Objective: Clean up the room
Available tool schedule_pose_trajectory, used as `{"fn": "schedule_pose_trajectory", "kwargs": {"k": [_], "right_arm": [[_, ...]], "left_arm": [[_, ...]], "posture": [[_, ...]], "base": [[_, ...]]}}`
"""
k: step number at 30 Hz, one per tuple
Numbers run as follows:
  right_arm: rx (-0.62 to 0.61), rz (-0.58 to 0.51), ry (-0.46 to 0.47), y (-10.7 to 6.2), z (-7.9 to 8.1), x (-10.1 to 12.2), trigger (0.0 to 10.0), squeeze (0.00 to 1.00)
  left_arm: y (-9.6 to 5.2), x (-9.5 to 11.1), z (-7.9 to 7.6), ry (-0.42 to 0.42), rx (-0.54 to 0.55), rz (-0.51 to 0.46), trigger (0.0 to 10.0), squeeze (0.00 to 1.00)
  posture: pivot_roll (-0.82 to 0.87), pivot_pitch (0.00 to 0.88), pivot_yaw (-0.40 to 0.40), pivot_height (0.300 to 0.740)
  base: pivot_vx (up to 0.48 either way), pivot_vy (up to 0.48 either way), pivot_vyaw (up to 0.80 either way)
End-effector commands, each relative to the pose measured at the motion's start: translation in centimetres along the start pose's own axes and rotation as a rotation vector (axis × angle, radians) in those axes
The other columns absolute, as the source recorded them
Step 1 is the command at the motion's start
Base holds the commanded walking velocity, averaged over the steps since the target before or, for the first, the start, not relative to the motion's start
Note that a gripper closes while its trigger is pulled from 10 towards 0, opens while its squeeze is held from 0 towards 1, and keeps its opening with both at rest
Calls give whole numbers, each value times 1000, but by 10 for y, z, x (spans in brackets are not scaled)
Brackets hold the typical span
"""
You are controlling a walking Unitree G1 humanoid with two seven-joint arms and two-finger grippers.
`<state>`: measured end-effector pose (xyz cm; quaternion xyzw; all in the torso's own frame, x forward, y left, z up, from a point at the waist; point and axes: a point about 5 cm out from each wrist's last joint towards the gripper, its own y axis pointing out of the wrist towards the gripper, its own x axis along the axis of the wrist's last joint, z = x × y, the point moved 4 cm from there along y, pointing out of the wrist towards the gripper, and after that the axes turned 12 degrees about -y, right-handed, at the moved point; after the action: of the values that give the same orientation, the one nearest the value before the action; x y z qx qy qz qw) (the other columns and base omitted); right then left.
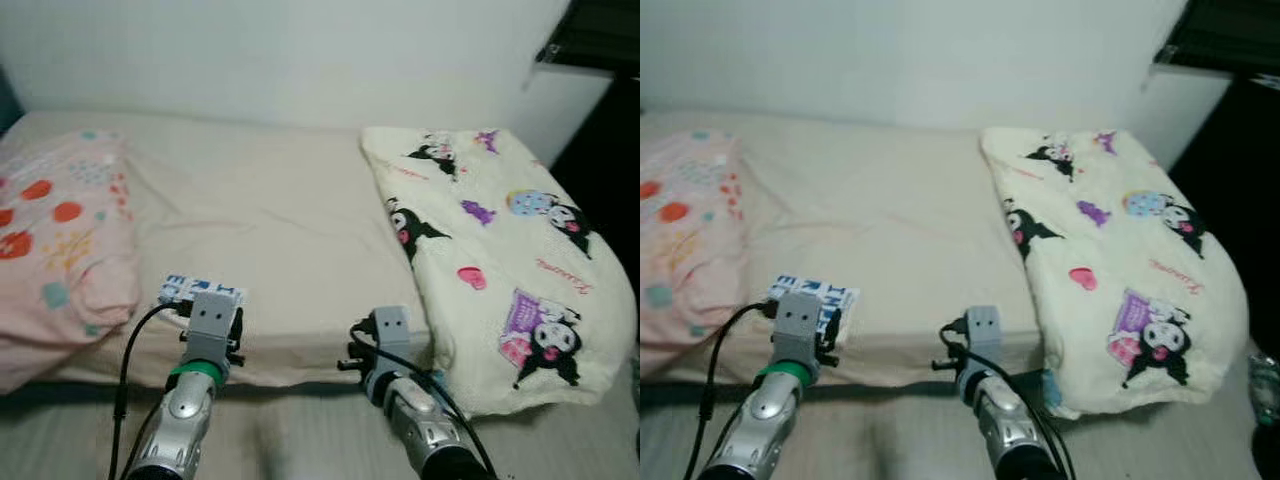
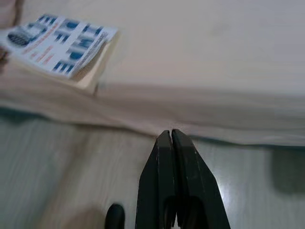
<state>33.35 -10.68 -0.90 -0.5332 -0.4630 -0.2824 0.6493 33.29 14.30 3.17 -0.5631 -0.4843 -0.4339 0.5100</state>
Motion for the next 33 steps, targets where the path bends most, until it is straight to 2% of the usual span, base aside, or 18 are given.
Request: {"fn": "schedule_pose_trajectory", "kwargs": {"k": [1, 6, 15, 23, 28, 33], "right_arm": [[-14, 25, 5, -3, -4, -7, 10000, 0], [-15, 37, 12, -3, -3, -10, 10000, 0], [-19, 43, 23, -3, -3, -11, 10000, 0], [-13, 59, 14, -4, -1, -14, 10000, 0], [-27, 88, 6, -4, -3, -18, 10000, 0], [-34, 101, 5, -4, -5, -20, 10000, 0]], "left_arm": [[-1, -4, -5, -11, -14, 17, 10000, 0], [-1, -4, -5, -11, -18, 19, 10000, 0], [1, -3, -7, -6, -28, 24, 10000, 0], [2, -3, -8, -4, -32, 29, 10000, 0], [2, -12, -6, 30, -30, 83, 10000, 0], [3, -13, -7, 32, -34, 92, 10000, 0]], "posture": [[-10, 0, -42, 740], [-9, 0, -36, 740], [-11, 0, -30, 740], [-12, 0, -28, 740], [-13, 0, -27, 740], [-12, 0, -29, 740]], "base": [[-304, 0, 0], [-304, 0, 0], [-302, 0, -642], [-280, 0, 0], [0, 0, 0], [0, 0, 0]]}}
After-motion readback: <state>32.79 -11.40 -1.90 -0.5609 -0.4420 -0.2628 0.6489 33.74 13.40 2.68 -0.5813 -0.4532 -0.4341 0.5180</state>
